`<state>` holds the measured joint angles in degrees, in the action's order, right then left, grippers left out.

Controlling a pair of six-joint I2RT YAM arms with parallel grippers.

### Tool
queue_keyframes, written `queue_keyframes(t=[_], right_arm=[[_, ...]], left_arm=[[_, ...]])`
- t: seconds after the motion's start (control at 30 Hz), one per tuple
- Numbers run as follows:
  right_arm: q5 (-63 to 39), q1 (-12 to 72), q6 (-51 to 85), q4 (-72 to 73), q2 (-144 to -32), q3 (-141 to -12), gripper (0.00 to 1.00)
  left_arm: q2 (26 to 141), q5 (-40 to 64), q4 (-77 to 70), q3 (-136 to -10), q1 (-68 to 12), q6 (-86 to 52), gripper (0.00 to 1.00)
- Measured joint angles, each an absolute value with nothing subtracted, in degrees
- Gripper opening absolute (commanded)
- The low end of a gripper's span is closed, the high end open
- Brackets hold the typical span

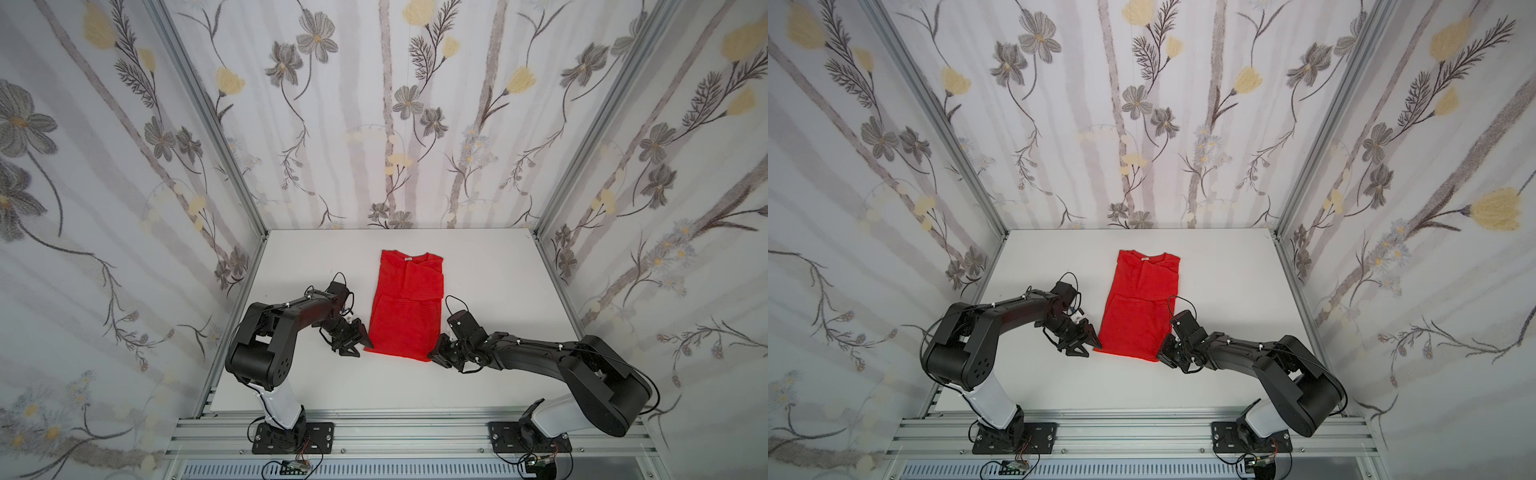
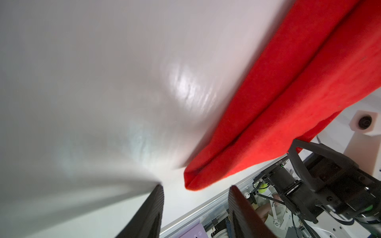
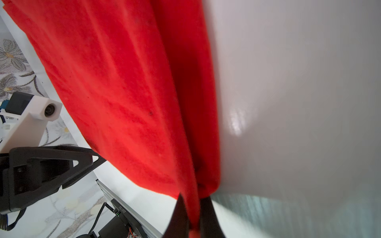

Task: Fold and stack t-shirts
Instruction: Fold the T-shirt.

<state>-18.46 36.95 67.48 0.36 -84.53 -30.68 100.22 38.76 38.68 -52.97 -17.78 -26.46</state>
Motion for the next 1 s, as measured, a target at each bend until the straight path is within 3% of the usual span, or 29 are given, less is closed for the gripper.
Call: queue_keyframes(t=[0.4,0.53,0.63,0.83,1.0], right_arm=[[-19.16,36.53,66.39,-0.64,-85.17,-31.48,0.0],[-19.46,36.34,65.8,-2.11,-85.45,-32.38,0.0],[-19.33,36.21,65.21,-3.55,-85.45,-33.01,0.0],[-19.31,36.03,64.2,-4.95,-85.47,-33.47,0.0],[-19.42,35.88,63.57,-5.56,-85.6,-33.78,0.0]], left_arm=[[103.44,41.36,40.12,-53.45,-19.9,-24.29,0.41],[101.56,38.89,40.03,-53.63,-20.47,-24.29,0.55],[100.44,35.77,40.03,-53.63,-20.38,-24.53,0.56],[100.92,34.44,39.92,-53.32,-20.38,-26.13,0.46],[102.13,35.16,40.27,-53.65,-20.56,-26.57,0.45]])
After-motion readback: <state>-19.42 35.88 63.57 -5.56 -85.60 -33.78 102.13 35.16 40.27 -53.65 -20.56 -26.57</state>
